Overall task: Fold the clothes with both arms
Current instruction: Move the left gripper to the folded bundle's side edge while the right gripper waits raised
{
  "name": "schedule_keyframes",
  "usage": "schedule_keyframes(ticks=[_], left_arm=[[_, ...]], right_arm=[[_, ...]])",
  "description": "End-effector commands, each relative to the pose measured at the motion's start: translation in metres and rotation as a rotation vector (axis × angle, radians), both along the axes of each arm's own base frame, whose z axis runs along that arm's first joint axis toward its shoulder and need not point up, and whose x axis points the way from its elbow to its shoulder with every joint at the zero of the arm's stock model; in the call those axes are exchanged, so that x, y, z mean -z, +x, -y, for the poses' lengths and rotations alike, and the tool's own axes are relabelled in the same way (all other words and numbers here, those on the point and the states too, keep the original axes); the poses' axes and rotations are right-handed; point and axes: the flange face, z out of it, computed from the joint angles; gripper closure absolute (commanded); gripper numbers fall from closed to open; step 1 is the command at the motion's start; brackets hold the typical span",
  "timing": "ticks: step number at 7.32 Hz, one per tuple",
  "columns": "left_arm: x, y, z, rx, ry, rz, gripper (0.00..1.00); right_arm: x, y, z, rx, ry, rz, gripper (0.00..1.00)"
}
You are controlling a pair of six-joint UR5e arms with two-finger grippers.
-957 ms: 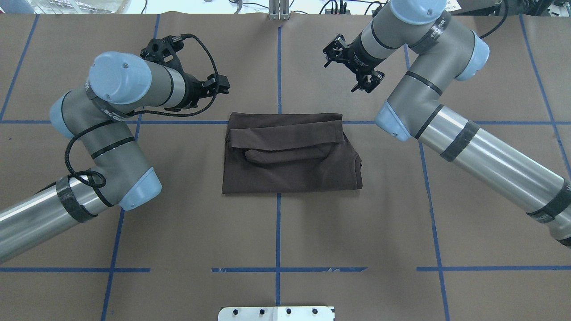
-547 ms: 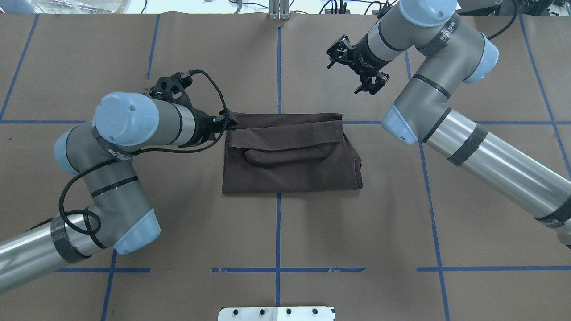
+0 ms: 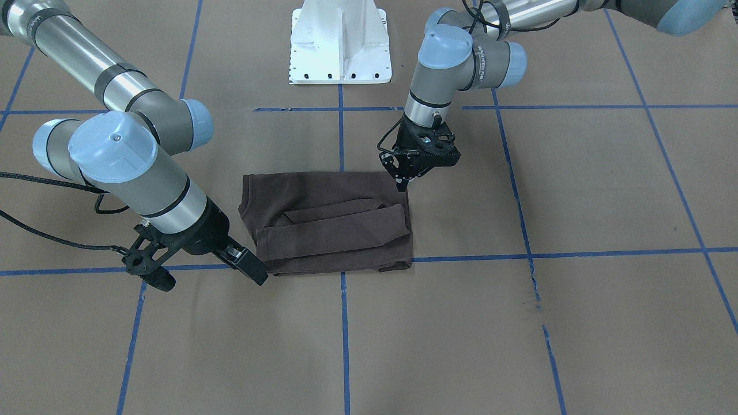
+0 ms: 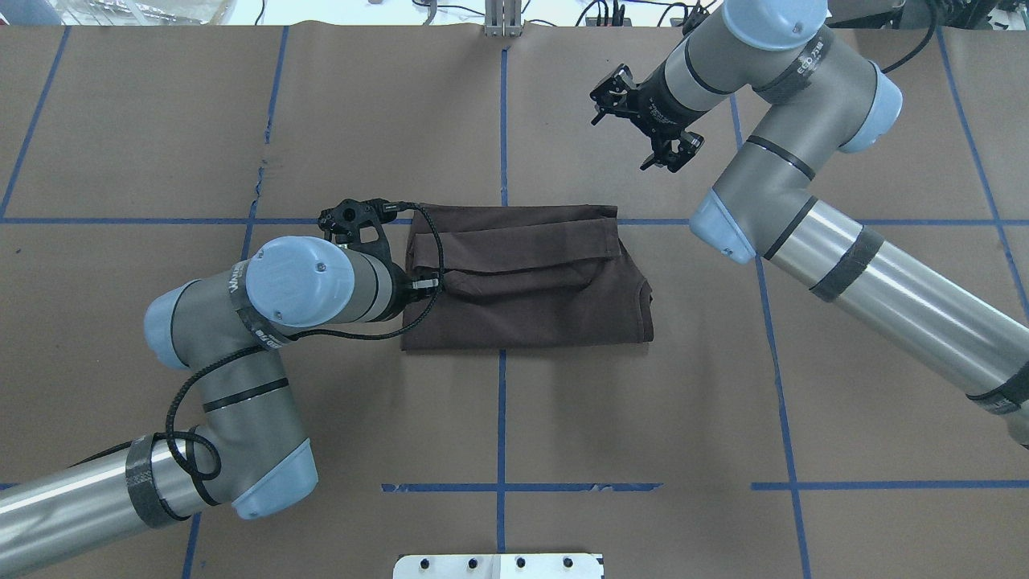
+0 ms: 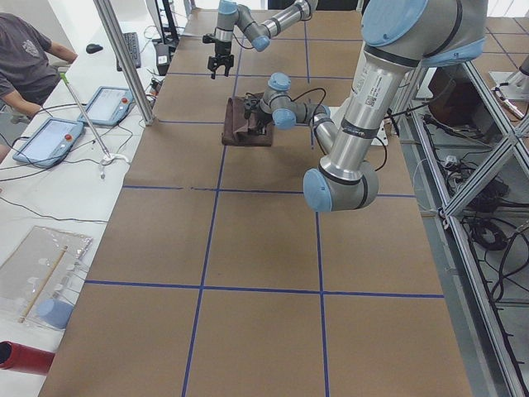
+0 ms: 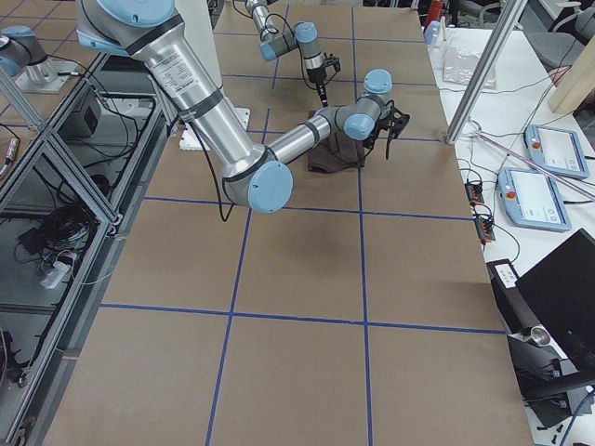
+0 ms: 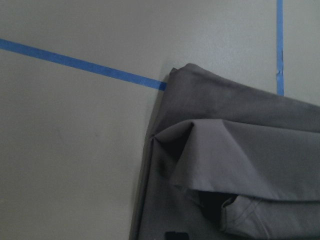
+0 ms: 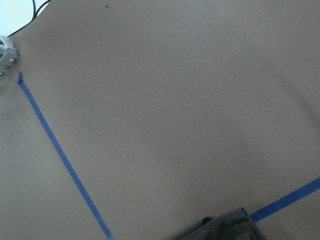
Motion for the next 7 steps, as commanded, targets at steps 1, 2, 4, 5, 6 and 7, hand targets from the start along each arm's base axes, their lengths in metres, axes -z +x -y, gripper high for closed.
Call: schedule_keyframes(ticks=[1,2,4,5,6,7], left_arm=[[-0.007,0.013,0.008,0.0,0.035,0.04,1.0],[-0.011,0.019,0.011,0.001,0.029,0.049,1.0],[-0.002,0.032,0.019,0.004,0.029,0.05,1.0],[0.008,0.025,0.032,0.023,0.037,0.037,1.0],[0.015,0.015,0.061,0.066,0.05,0.005,1.0],[0.01,0.019,0.104,0.108,0.061,-0.014,1.0]], right_arm=[[-0.002,0.0,0.0,-0.001,-0.002,-0.001,0.0],[0.0,0.001,0.0,-0.001,-0.001,0.002,0.0],[0.002,0.003,-0.001,-0.001,0.003,0.005,0.0],[0.006,0.006,-0.004,-0.001,0.009,0.011,0.0],[0.001,0.01,-0.008,-0.001,0.009,0.011,0.0],[0.0,0.011,-0.01,0.0,0.009,0.012,0.0]])
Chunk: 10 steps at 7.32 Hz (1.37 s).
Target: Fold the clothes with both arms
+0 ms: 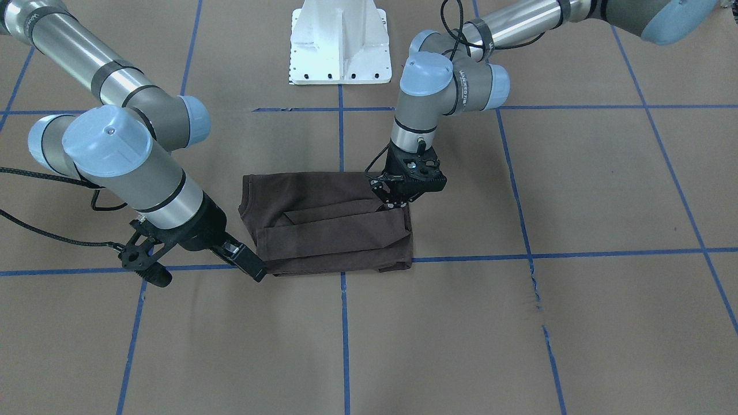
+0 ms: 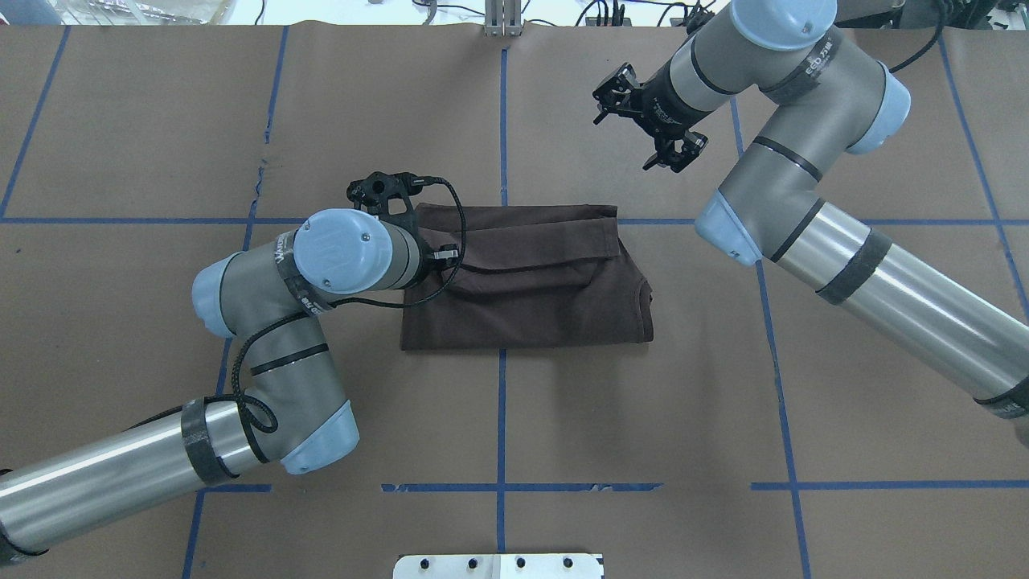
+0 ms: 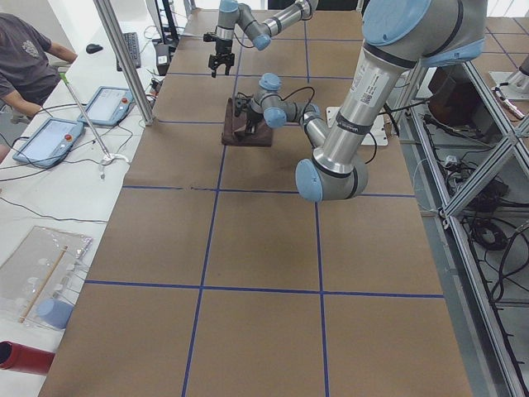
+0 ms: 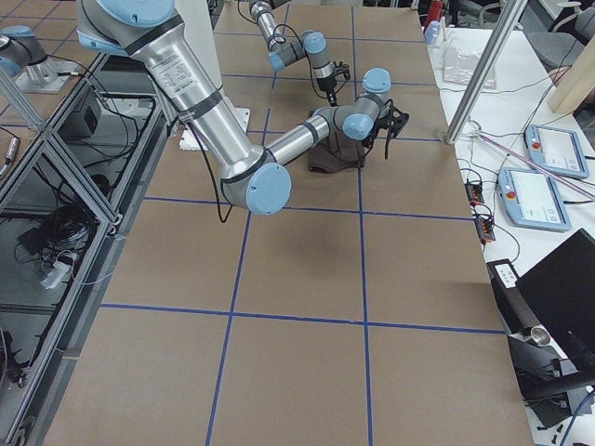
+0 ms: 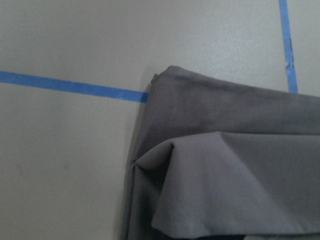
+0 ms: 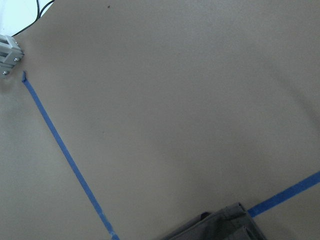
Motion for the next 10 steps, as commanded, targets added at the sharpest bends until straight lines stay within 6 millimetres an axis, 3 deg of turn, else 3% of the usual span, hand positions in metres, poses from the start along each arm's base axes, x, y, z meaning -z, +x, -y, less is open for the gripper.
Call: schedule_keyframes(ticks=[1,2,3,4,5,6,7,8,9,10], left_arm=[[-0.012,0.003,0.101,0.098,0.023,-0.045,1.0],[-0.004,-0.025,0.165,0.093,-0.009,-0.081,1.0],[0.0,-0.07,0.206,0.08,0.022,-0.065,1.0],[-0.012,-0.088,0.221,0.072,0.055,-0.02,1.0],[-0.018,-0.09,0.219,0.068,0.056,-0.016,1.0],[-0.009,-0.096,0.206,0.064,0.078,-0.039,1.0],[-0.017,-0.113,0.172,0.015,0.089,-0.086,1.0],[-0.012,-0.145,0.126,-0.064,0.109,-0.169,1.0],[-0.015,-0.177,0.088,-0.094,0.13,-0.211,1.0],[-0.022,-0.193,0.071,-0.096,0.136,-0.217,1.0]], right_arm=[[-0.004,0.004,-0.004,-0.001,-0.001,0.0,0.0],[-0.005,0.009,-0.01,-0.001,0.004,0.005,0.0],[-0.002,0.015,-0.017,-0.001,0.009,0.009,0.0],[0.004,0.017,-0.02,0.001,-0.008,-0.005,0.0],[0.006,0.017,-0.021,0.0,-0.008,-0.004,0.0],[0.007,0.017,-0.022,-0.002,-0.004,-0.004,0.0],[0.012,0.012,-0.028,0.005,0.0,0.003,0.0],[0.02,-0.025,-0.053,0.005,0.018,-0.009,0.0],[0.027,-0.076,-0.088,0.007,0.053,-0.052,0.02],[0.036,-0.111,-0.115,0.018,0.079,-0.071,0.24]])
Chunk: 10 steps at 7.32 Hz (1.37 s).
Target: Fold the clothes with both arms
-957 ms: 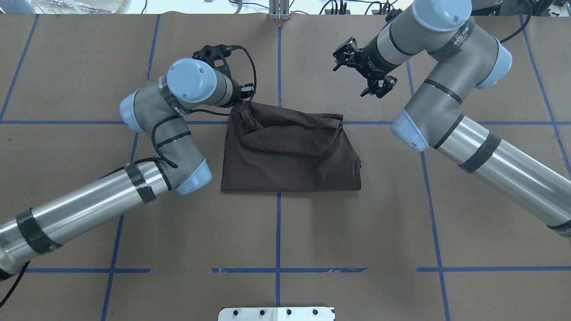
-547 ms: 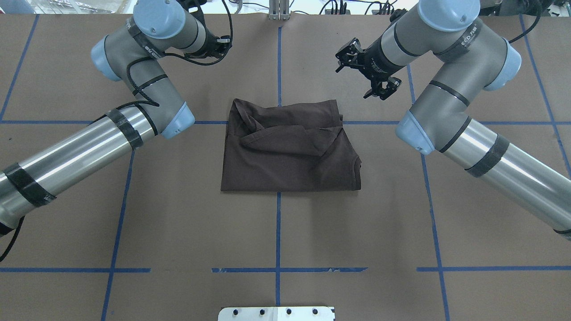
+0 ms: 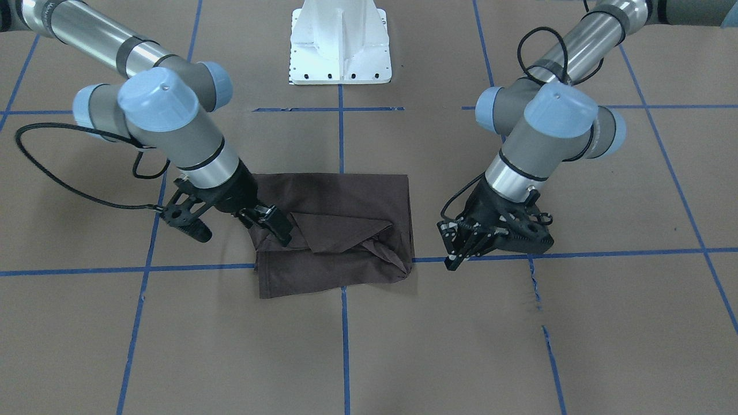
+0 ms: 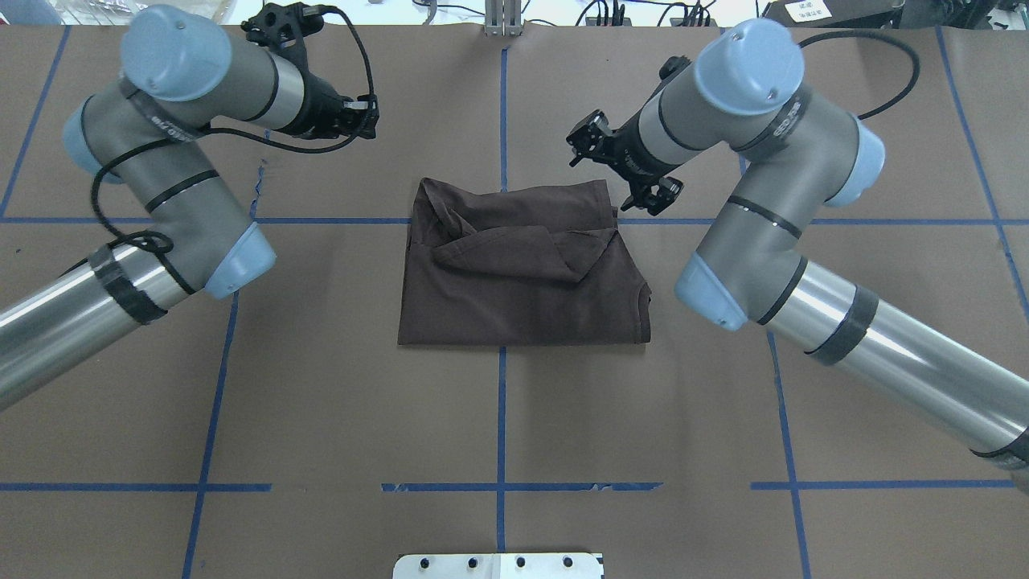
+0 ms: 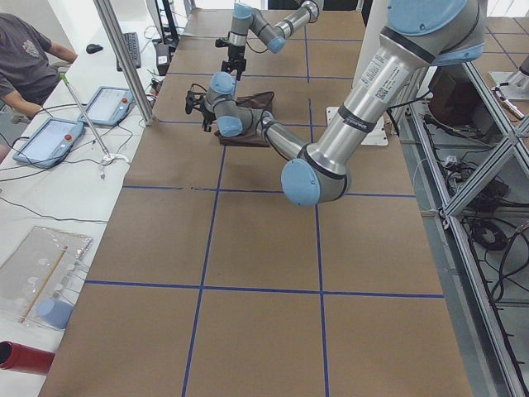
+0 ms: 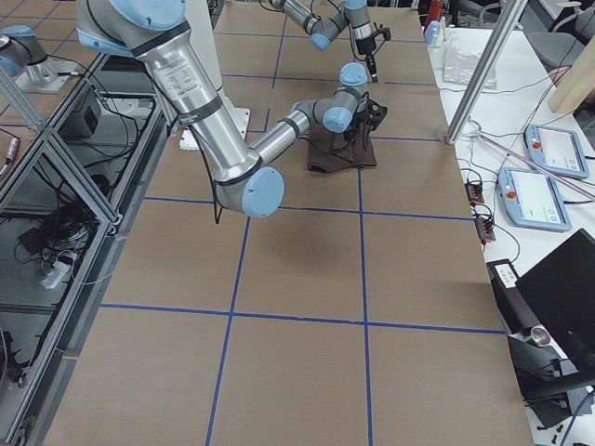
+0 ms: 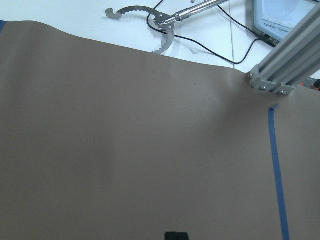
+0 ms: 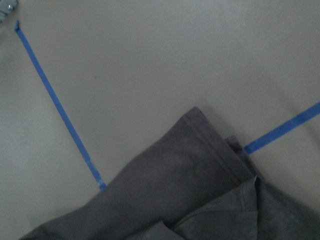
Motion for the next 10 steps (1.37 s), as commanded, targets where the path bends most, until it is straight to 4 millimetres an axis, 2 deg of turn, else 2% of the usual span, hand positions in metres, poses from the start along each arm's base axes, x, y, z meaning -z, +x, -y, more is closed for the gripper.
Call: schedule_keyframes(ticks=[1,2,4,5,6,7,10], left_arm=[[-0.007,-0.031,-0.035,-0.021,0.017,-0.029,1.0],[-0.008,-0.031,-0.035,-0.02,0.015,-0.026,1.0],[-0.009,-0.031,-0.035,-0.019,0.011,-0.027,1.0],[-0.01,-0.031,-0.035,-0.019,0.009,-0.025,1.0],[-0.01,-0.031,-0.035,-0.018,0.008,-0.026,0.85],[-0.01,-0.031,-0.035,-0.018,0.007,-0.025,0.85],[-0.01,-0.032,-0.034,-0.017,0.004,-0.022,0.85]], right_arm=[[0.022,-0.075,-0.057,0.005,0.064,-0.048,0.54],[0.021,-0.093,-0.076,0.029,0.064,-0.063,1.0],[0.016,-0.121,-0.106,0.058,0.084,-0.084,1.0],[0.014,-0.122,-0.105,0.058,0.087,-0.091,1.0],[0.009,-0.128,-0.107,0.065,0.084,-0.103,1.0],[0.013,-0.133,-0.103,0.064,0.083,-0.105,1.0],[0.001,-0.141,-0.093,0.055,0.09,-0.141,1.0]])
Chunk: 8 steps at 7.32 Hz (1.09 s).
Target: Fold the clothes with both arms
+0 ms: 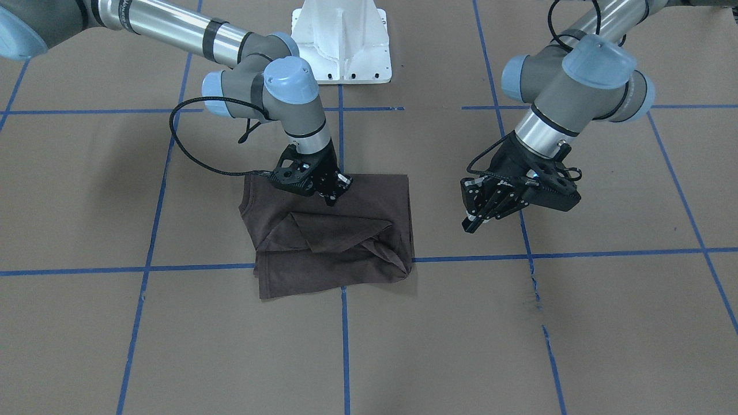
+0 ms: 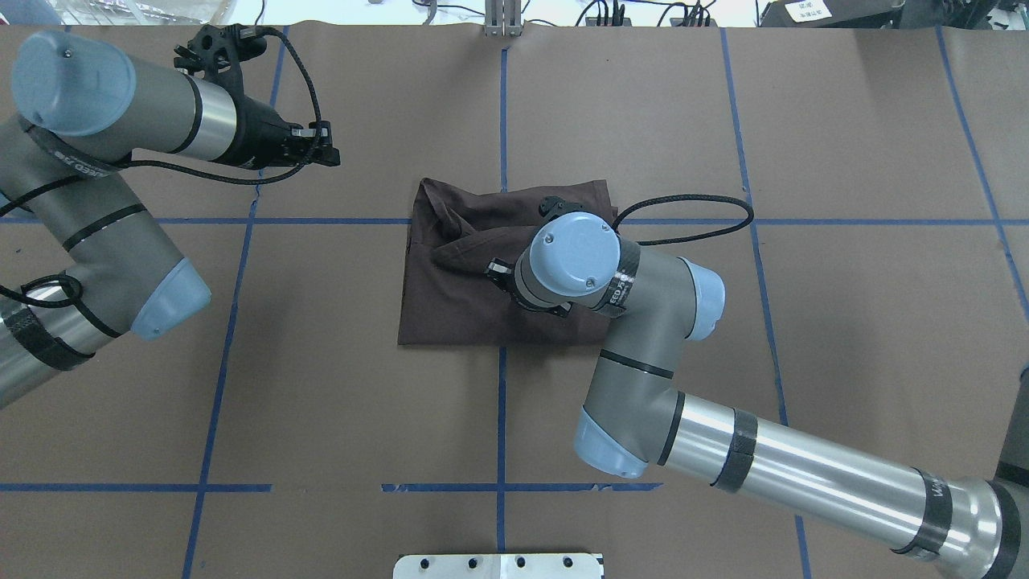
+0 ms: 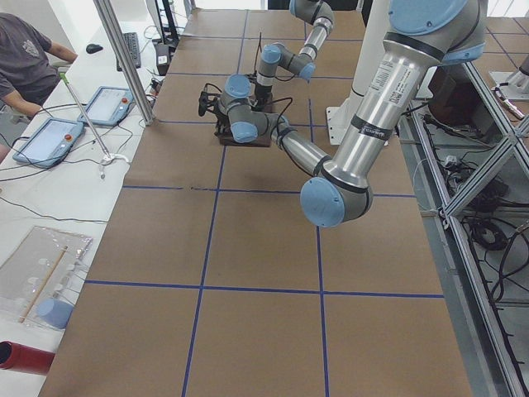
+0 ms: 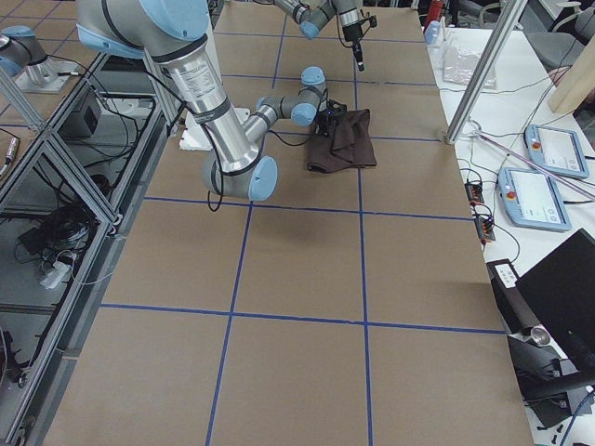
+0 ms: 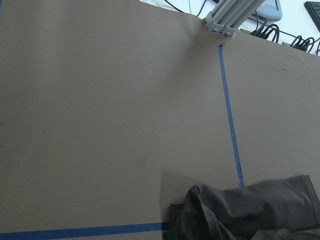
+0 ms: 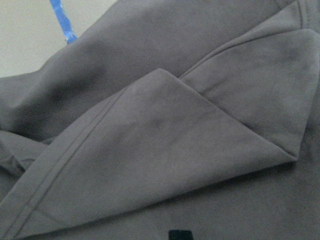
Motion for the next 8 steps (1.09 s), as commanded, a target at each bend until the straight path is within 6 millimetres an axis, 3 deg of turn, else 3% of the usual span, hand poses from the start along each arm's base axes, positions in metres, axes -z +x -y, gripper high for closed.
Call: schedule_keyframes(ticks=[1,3,6,7,8], left_arm=[[0.0,0.0,0.0,-0.001,-0.002,0.002,0.85],[-0.001,0.0,0.001,0.002,-0.005,0.005,0.85],[-0.003,0.001,0.001,0.0,-0.015,0.016,0.85],[-0.003,0.001,0.001,0.001,-0.017,0.015,0.85],[-0.003,0.001,0.002,0.002,-0.017,0.017,0.85]], right_arm=[[-0.004,0.002,0.012,-0.014,0.002,-0.013,1.0],[-0.007,-0.002,0.035,-0.027,0.001,-0.041,1.0],[-0.007,0.027,0.084,-0.077,0.008,-0.056,1.0],[-0.01,0.027,0.106,-0.099,-0.002,-0.076,1.0],[0.005,0.047,0.155,-0.156,-0.015,-0.082,1.0]])
